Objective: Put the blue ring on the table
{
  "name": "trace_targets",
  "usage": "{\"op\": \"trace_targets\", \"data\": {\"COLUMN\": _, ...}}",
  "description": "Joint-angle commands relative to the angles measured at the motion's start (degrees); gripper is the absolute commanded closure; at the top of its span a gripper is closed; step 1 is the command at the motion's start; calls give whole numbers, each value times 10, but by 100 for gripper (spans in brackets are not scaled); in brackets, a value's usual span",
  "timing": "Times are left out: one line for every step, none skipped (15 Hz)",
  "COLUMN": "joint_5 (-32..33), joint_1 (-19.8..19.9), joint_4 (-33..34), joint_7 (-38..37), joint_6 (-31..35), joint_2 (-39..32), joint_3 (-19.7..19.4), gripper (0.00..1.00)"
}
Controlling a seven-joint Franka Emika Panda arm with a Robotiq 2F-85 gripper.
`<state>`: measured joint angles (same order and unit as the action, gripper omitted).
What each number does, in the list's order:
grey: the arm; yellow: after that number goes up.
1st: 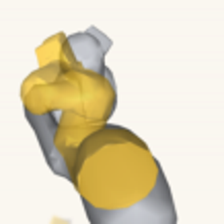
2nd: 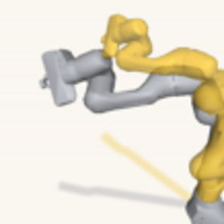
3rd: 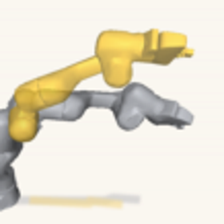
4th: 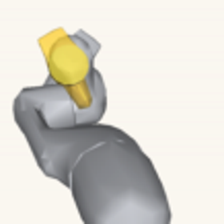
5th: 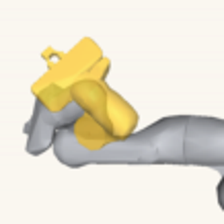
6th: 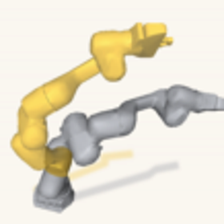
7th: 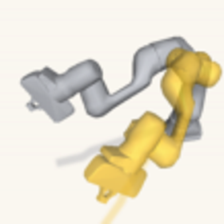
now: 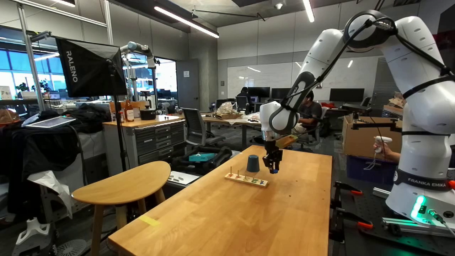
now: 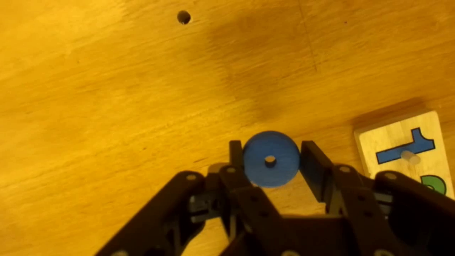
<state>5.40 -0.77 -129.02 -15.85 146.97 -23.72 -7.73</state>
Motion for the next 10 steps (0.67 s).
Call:
{"op": "trace_targets", "data": {"joint_5": 5, "joint_1": -2, "joint_4": 11, "joint_7": 8, "joint_6": -20, "joint_2": 35, "joint_3": -4, "gripper": 23}}
{"op": "trace_targets", "data": {"joint_5": 13, "joint_1": -4, "joint_4": 14, "joint_7": 8, "joint_6": -24, "joint_2": 51, "joint_3": -9, "gripper": 14}}
{"op": "trace_targets", "data": {"joint_5": 21, "joint_1": -4, "joint_4": 21, "joint_7": 15, "joint_6": -35, "joint_2": 75, "joint_3": -11, "gripper": 7}}
{"op": "trace_targets", "data": {"joint_5": 24, "joint_1": 1, "joint_4": 28, "joint_7": 26, "joint_6": -45, "joint_2": 96, "joint_3": -11, "gripper": 0}}
{"op": "trace_targets", "data": {"joint_5": 29, "joint_1": 4, "joint_4": 34, "joint_7": 39, "joint_6": -50, "joint_2": 114, "joint_3": -8, "gripper": 0}}
{"op": "trace_targets", "data": {"joint_5": 22, "joint_1": 11, "joint_4": 41, "joint_7": 62, "joint_6": -68, "joint_2": 135, "joint_3": -1, "gripper": 0}}
{"op": "trace_targets", "data": {"joint_5": 6, "joint_1": 19, "joint_4": 48, "joint_7": 94, "joint_6": -91, "joint_2": 159, "joint_3": 8, "gripper": 0}}
{"op": "trace_targets", "data": {"joint_5": -14, "joint_1": 27, "joint_4": 56, "joint_7": 135, "joint_6": -123, "joint_2": 183, "joint_3": 17, "gripper": 0}}
{"op": "trace_targets", "data": {"joint_5": -31, "joint_1": 31, "joint_4": 66, "joint_7": 170, "joint_6": -161, "joint_2": 202, "joint_3": 22, "gripper": 0}}
{"op": "trace_targets", "data": {"joint_5": -41, "joint_1": 32, "joint_4": 74, "joint_7": 195, "joint_6": -199, "joint_2": 211, "joint_3": 24, "gripper": 0}}
